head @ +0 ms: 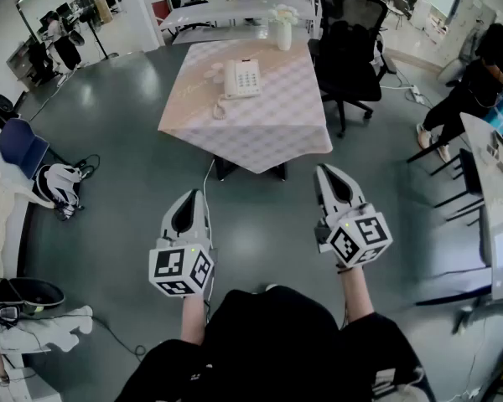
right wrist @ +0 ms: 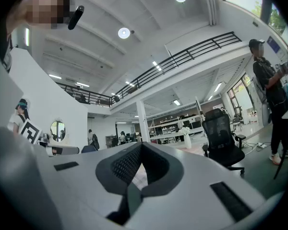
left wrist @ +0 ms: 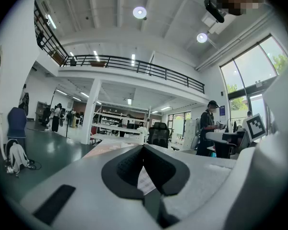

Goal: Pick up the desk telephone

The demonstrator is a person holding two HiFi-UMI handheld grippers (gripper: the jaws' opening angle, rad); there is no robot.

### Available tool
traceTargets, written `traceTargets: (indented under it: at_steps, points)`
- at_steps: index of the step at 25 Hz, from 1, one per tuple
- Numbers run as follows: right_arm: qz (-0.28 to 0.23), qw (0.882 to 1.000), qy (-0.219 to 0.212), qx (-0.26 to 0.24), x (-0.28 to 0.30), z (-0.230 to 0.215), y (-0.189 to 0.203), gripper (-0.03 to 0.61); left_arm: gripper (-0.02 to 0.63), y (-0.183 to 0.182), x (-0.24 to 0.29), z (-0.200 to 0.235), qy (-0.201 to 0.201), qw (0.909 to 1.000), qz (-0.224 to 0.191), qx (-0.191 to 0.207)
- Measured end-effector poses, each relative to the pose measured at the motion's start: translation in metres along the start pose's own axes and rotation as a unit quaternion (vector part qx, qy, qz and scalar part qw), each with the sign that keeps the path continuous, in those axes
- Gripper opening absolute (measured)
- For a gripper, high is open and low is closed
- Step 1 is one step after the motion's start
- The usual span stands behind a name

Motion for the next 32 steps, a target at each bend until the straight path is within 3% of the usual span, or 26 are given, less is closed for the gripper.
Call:
traceTargets:
  at_steps: [15, 32]
  points:
    - [-0.008, 1.000, 0.006, 0.021, 0.011, -0.023, 0.008, -0.008, -0.002, 0.006, 0.023, -0.003, -0.005, 1.0000, 0.005, -0.002]
    - [0.007, 1.000, -0.021, 0.014, 0.034, -0.047, 0.025, -0.008, -0.002, 0.019, 0.048, -0.013, -0.033, 0.9994, 0.011, -0.004]
Point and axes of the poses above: the fingertips, and each gripper's own axes: x forward along the fingers, z to its left, y out of its underside, the point moved 3 cm from there along -x, backward along the fingers, and after that the axes turned 15 degrees about -x, right-handed, at the moved point
